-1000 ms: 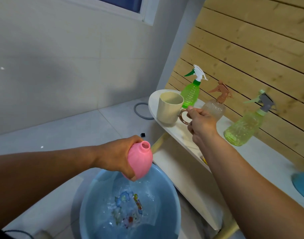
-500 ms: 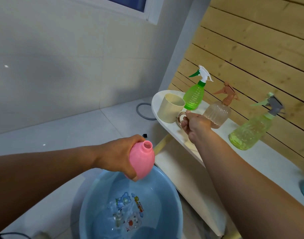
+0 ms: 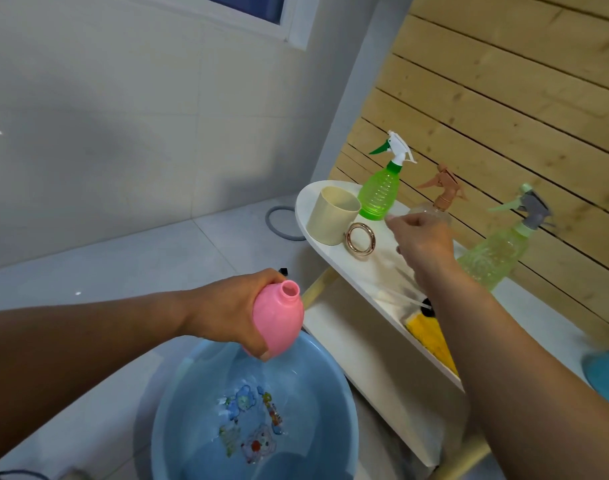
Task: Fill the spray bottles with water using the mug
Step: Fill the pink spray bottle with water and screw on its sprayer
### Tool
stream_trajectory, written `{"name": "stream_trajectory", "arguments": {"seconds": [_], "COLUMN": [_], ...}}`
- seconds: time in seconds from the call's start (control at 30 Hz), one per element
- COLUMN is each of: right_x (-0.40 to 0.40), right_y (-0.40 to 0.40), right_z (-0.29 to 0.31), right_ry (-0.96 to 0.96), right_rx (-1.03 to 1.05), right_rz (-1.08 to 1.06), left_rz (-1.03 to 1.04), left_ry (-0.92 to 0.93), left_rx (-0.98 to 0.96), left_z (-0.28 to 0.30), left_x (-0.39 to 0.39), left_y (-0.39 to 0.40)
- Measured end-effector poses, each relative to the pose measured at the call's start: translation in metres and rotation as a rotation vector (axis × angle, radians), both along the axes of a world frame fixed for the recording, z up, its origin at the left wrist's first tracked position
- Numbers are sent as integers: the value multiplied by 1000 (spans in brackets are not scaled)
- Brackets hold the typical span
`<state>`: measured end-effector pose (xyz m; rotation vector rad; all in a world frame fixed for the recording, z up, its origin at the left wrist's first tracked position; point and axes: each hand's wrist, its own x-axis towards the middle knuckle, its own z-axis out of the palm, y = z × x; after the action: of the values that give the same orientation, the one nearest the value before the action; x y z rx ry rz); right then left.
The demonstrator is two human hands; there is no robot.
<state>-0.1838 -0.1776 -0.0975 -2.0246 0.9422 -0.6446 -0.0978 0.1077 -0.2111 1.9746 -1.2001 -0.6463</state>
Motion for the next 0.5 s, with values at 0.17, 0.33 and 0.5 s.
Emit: {"name": "stream_trajectory", "arguments": {"seconds": [0.17, 0.33, 0.5], "right_x": [-51, -85, -99], "right_y": [-31, -44, -50], "right_z": [0, -10, -30], "right_ry": [361, 685, 718], "right_rx": [-253, -396, -197], "right_rz": [-1, -148, -104], "left_rz": [15, 40, 50], "left_ry": [29, 51, 63], "left_rx": [-8, -45, -67], "left_z": [3, 4, 3], "left_x": [-8, -17, -23], "left_y": [-9, -26, -39]}}
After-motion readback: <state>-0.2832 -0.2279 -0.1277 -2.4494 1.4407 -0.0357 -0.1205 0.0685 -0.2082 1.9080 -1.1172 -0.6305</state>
